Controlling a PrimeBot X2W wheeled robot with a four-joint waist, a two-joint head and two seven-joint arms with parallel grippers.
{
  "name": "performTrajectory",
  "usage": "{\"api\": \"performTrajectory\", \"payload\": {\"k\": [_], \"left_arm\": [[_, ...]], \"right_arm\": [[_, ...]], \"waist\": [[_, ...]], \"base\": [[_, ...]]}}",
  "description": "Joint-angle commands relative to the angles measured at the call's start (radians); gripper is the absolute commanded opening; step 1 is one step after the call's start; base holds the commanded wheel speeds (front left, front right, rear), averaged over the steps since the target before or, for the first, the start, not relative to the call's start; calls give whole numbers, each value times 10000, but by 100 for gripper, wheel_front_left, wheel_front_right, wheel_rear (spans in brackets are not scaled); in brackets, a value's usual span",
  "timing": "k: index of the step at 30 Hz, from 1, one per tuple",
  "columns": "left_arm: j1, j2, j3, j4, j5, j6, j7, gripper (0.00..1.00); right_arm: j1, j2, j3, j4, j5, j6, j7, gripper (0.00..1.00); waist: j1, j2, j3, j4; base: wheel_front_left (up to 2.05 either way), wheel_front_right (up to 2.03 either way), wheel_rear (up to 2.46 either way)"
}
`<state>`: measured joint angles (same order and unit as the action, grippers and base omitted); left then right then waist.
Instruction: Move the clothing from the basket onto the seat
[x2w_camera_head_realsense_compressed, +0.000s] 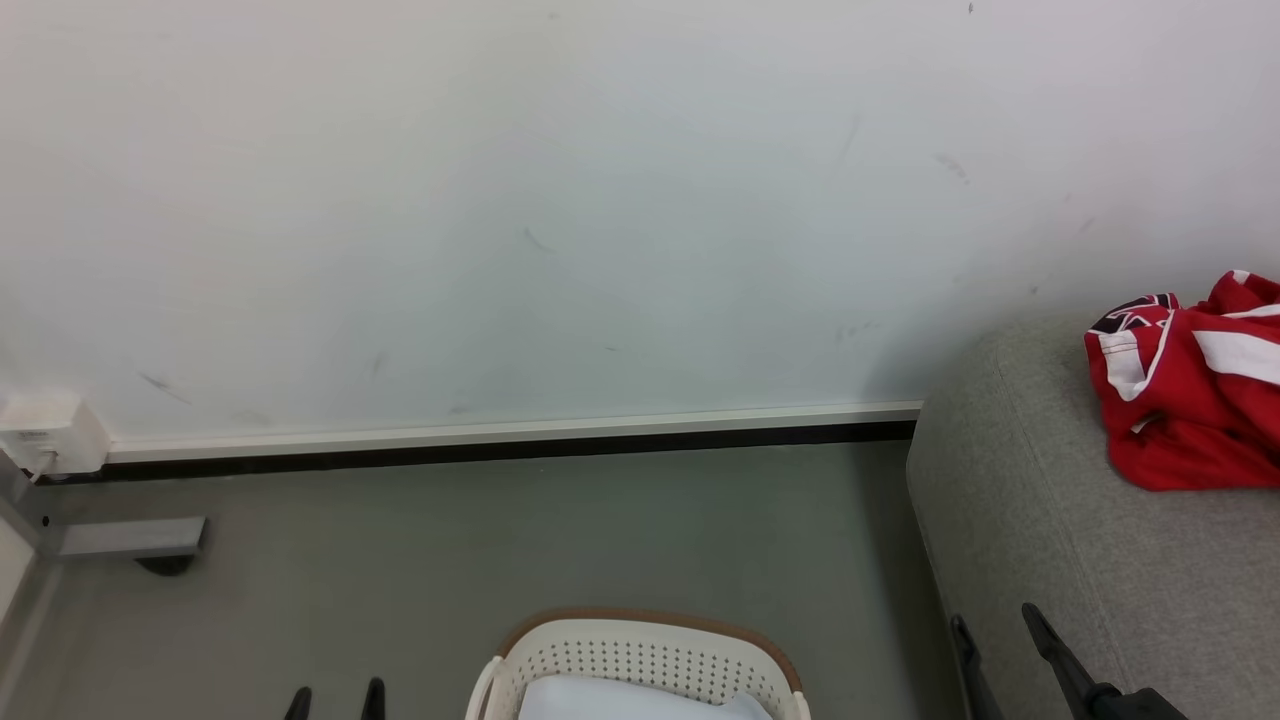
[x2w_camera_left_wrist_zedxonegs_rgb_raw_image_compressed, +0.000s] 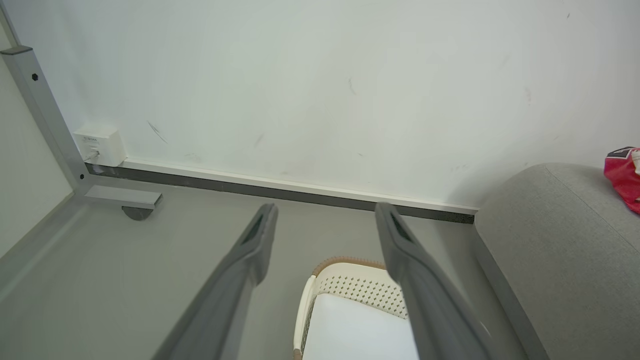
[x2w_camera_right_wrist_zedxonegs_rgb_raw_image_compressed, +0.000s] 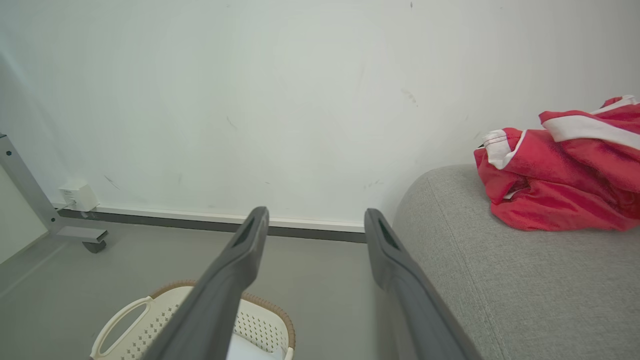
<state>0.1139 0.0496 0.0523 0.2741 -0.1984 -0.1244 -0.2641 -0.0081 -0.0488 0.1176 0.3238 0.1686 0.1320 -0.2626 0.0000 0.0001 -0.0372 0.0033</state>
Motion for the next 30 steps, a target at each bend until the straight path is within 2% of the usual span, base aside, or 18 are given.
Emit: {"api": "performTrajectory", "payload": {"k": [1,3,4,8,30], "left_arm": [[-71,24,-9,26,-55,-47,-4,100],[-76,23,-24,45,-57,-45,-4,100],[-5,-6,-32,57,-16,-13,1,0],[107,-84,-43,400,-48,-14,30,0],[-574,-51,153,195,-3991,-29,1080,0]], "right_arm": [[-58,-33,-33,24,46,-27,-30,100],[-40,-33,-47,9,59,-27,-30,100],[11,0,-8,13,7,0,2,0],[245,30,28,312,39,2,70,0],[-118,-170,-389,-35,4279,-3,905,0]], "waist": [[0,-1,-3,-1],[0,-1,-6,1],[0,-1,-6,-2],[0,-1,-4,-4],[0,-1,68,-9]], "base": [[0,0,0],[0,0,0],[0,0,0],[0,0,0],[0,0,0]]}}
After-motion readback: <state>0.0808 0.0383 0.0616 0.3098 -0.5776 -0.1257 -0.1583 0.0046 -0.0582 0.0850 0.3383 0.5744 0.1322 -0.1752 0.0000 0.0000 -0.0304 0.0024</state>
